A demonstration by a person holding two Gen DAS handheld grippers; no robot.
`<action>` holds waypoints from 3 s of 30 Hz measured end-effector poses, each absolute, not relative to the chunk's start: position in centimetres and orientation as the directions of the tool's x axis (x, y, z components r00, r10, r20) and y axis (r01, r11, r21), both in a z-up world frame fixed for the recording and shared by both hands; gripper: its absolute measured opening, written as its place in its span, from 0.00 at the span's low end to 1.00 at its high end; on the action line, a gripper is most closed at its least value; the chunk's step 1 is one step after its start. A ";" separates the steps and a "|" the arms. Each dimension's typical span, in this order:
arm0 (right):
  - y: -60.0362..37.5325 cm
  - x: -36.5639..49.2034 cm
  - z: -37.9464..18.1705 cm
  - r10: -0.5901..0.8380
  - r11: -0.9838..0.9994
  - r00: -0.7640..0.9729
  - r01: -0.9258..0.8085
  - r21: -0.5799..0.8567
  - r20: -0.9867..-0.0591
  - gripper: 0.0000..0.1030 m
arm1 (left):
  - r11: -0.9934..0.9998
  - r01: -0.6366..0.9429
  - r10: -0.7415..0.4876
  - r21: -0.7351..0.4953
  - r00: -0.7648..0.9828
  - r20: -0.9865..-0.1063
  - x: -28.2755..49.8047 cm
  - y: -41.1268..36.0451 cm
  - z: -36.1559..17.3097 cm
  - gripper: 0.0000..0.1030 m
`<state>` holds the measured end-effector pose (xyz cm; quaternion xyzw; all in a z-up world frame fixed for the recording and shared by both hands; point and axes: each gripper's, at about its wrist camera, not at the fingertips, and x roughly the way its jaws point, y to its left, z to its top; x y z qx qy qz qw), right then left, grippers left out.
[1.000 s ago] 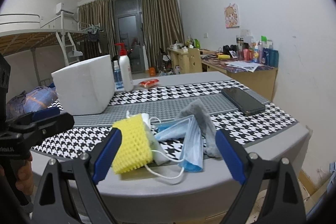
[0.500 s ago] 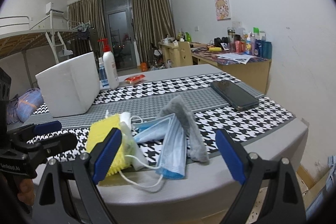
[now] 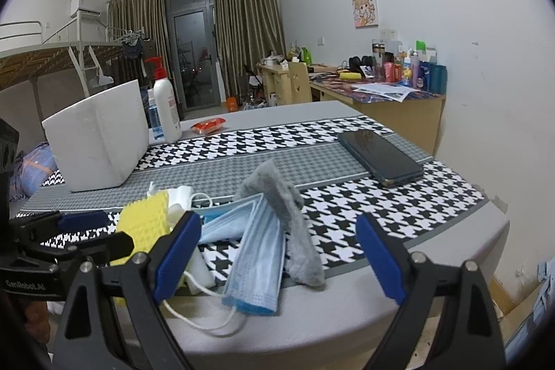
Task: Organize soft objects
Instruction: 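Lower the left tool onto the yellow mesh net while the right tool reaches the grey sock, then close the left tool on the yellow net while the right tool grips the grey sock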
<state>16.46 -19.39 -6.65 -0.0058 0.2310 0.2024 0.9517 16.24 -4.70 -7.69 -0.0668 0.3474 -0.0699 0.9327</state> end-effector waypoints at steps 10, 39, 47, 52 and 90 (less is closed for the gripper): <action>-19.4 18.6 -7.3 0.358 0.925 0.790 -0.373 0.074 -0.497 0.78 | 0.984 0.085 -0.168 -0.155 0.723 -0.670 16.8 -5.2 -8.3 0.59; -19.9 20.1 -7.5 0.393 0.916 0.742 -0.370 0.156 -0.543 0.07 | 0.972 0.156 -0.235 -0.177 0.713 -0.661 16.5 -4.8 -8.2 0.19; -19.6 19.4 -6.3 0.395 0.916 0.763 -0.373 0.151 -0.511 0.06 | 0.968 0.184 -0.251 -0.171 0.753 -0.609 15.5 -4.4 -6.6 0.17; -19.5 18.8 -5.4 0.391 0.917 0.782 -0.372 0.140 -0.485 0.06 | 0.972 0.162 -0.230 -0.169 0.786 -0.573 15.0 -3.0 -5.4 0.17; -15.0 14.2 0.8 0.528 0.848 0.787 -0.506 0.157 -0.319 0.05 | 0.999 0.014 -0.032 -0.042 0.893 -0.449 10.1 1.8 -2.0 0.17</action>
